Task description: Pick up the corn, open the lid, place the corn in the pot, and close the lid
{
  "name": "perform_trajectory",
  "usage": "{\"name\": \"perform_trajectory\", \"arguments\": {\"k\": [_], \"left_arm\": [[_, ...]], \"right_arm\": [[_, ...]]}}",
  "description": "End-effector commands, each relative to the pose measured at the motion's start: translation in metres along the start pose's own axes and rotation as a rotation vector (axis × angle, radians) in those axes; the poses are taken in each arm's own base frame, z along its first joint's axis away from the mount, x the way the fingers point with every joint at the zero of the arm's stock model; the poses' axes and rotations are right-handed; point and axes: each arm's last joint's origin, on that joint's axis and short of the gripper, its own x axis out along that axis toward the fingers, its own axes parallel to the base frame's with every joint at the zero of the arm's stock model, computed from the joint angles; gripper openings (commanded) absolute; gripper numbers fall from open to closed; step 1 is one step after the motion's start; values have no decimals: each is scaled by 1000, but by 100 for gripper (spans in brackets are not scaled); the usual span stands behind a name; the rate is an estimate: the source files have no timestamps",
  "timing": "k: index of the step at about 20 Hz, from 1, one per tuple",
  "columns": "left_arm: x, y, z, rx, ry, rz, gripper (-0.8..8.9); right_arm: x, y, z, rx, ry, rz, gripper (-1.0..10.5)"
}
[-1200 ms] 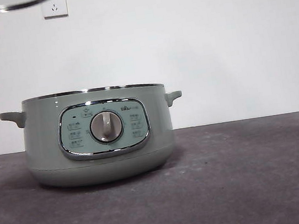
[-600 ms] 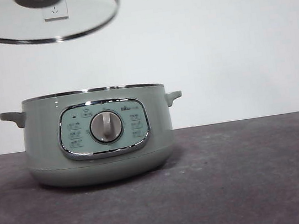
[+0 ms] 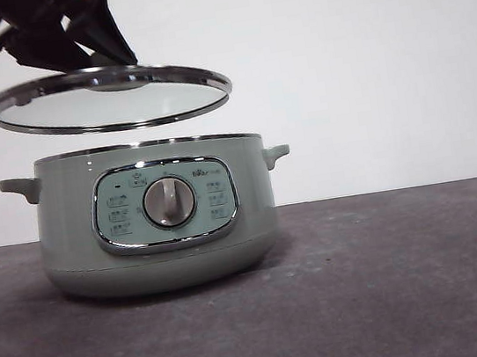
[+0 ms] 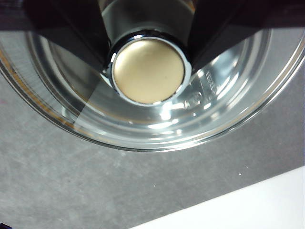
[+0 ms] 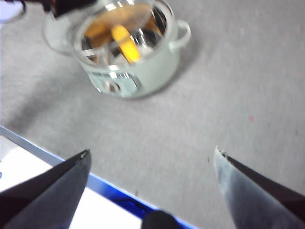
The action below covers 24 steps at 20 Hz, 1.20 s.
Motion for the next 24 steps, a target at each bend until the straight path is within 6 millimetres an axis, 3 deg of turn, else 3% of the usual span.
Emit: {"name": "perform_trajectory", "arguments": {"k": [1, 10, 24], "left_arm": [[9, 1, 6, 16, -64, -4, -6], [46, -5, -8, 20, -11, -40, -6], [53, -9, -18, 31, 89, 12, -6]], "right_arm": [[8, -2, -10, 37, 55, -23, 437], [16, -3, -15, 32, 72, -65, 437], [16, -4, -14, 21, 52, -109, 437]]}}
